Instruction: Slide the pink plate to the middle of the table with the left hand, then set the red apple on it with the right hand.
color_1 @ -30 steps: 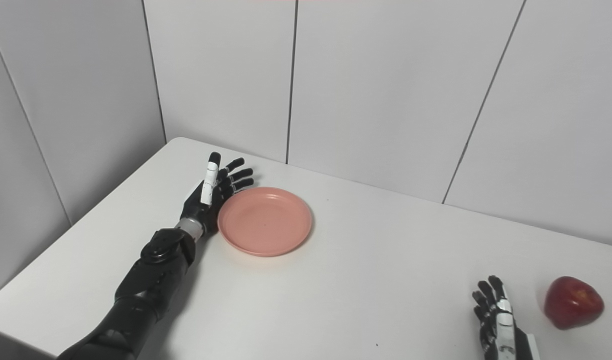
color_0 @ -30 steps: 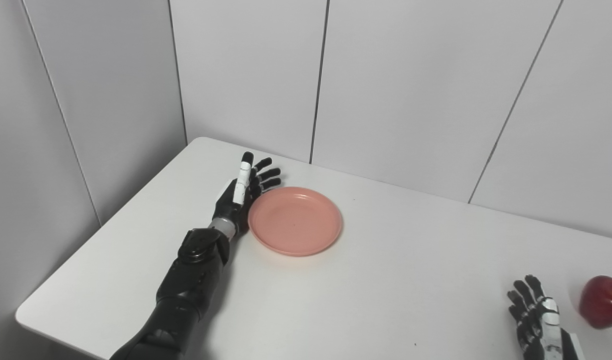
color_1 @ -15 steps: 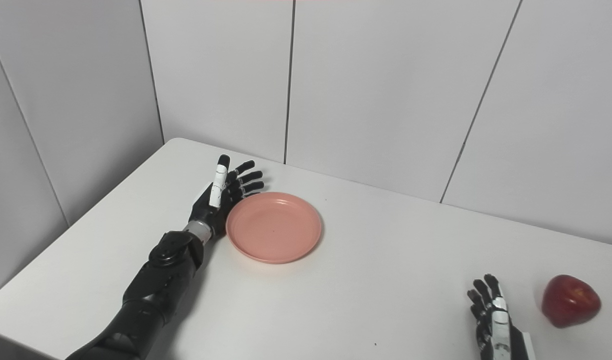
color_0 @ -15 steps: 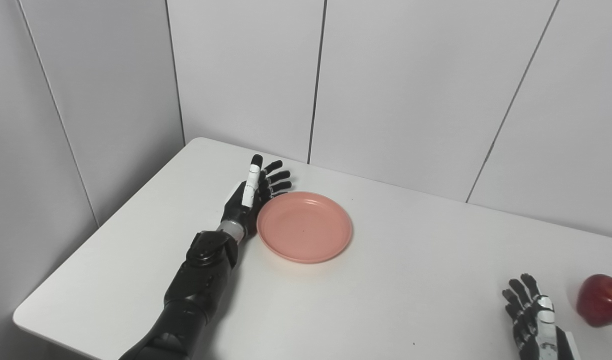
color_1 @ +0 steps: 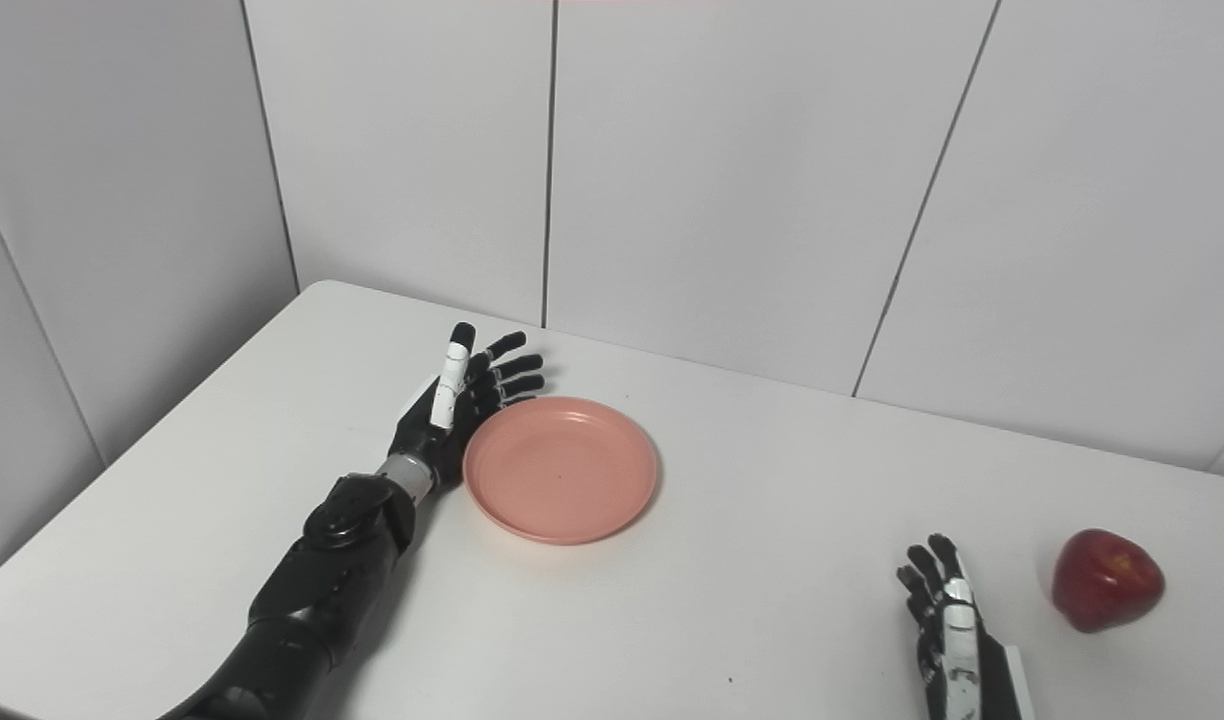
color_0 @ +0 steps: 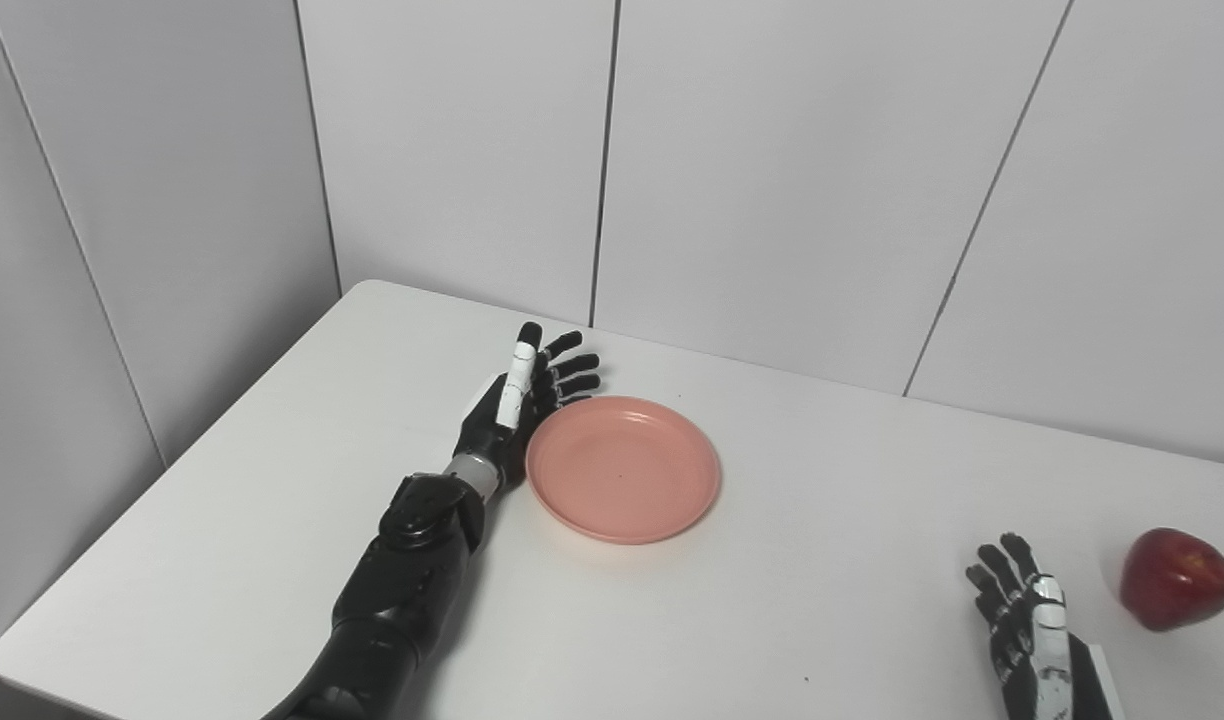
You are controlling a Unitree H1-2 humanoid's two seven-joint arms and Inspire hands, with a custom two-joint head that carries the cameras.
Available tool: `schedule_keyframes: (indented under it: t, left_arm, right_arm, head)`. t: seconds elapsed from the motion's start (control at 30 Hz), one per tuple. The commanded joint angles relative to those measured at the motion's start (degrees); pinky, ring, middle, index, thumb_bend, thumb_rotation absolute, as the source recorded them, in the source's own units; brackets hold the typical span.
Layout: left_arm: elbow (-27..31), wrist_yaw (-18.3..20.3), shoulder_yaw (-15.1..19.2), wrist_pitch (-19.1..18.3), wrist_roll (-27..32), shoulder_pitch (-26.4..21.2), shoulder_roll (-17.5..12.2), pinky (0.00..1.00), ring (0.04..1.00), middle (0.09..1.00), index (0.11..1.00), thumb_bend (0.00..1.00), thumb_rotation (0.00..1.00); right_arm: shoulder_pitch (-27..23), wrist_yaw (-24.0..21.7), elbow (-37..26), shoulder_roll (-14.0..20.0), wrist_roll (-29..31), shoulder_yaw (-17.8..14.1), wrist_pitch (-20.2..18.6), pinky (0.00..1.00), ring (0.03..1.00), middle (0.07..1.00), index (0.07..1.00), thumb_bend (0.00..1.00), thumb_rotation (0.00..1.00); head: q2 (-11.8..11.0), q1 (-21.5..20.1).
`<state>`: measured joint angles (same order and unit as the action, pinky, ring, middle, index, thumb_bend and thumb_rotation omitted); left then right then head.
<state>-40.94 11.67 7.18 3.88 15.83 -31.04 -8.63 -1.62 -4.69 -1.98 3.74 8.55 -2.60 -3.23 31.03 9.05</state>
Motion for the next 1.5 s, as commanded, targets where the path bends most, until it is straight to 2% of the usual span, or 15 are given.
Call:
schedule_keyframes:
  t: [0.0,0.27,0.8,0.93,1.2,1.47]
  left_arm:
    - [-0.6,0.5,-0.5,-2.4,-0.3,0.1,0.9,0.77,0.804,0.800,0.844,0.94,1.00]
    - [0.4,0.8,-0.7,-3.8,0.1,0.6,2.1,0.75,0.782,0.786,0.833,0.93,1.00]
    - [2.7,1.3,-0.6,-6.2,0.9,0.7,4.7,0.77,0.794,0.789,0.839,0.93,1.00]
    - [4.5,1.3,-0.9,-7.9,1.2,1.1,5.5,0.78,0.801,0.803,0.851,0.93,1.00]
    - [7.6,0.6,-2.4,-9.9,0.0,2.2,6.9,0.75,0.789,0.802,0.841,0.93,1.00]
    - [9.0,0.6,-3.6,-11.3,-0.4,2.3,7.6,0.77,0.797,0.802,0.842,0.93,1.00]
  right_arm:
    - [0.5,-0.1,-0.4,-1.3,-0.2,1.2,-1.1,0.97,0.915,0.913,0.943,0.82,1.00]
    - [0.5,0.9,-1.5,-2.1,-0.3,1.8,-2.1,0.97,0.913,0.909,0.938,0.84,1.00]
    - [0.3,2.2,-2.0,-2.4,-1.4,3.0,-2.5,0.96,0.897,0.899,0.941,0.84,1.00]
    - [0.2,2.4,-2.2,-2.6,-1.5,3.1,-2.8,0.95,0.896,0.901,0.939,0.84,1.00]
    - [0.2,2.5,-2.6,-2.8,-1.9,3.6,-3.0,0.95,0.897,0.903,0.937,0.83,1.00]
    - [0.0,2.5,-2.6,-3.4,-1.9,3.8,-3.1,0.96,0.903,0.907,0.937,0.83,1.00]
  head:
    - [0.2,-0.5]
    - [0.8,-2.0]
    - [1.4,-3.4]
    - [1.7,-4.0]
    - [2.0,-4.5]
    - [2.2,-5.7]
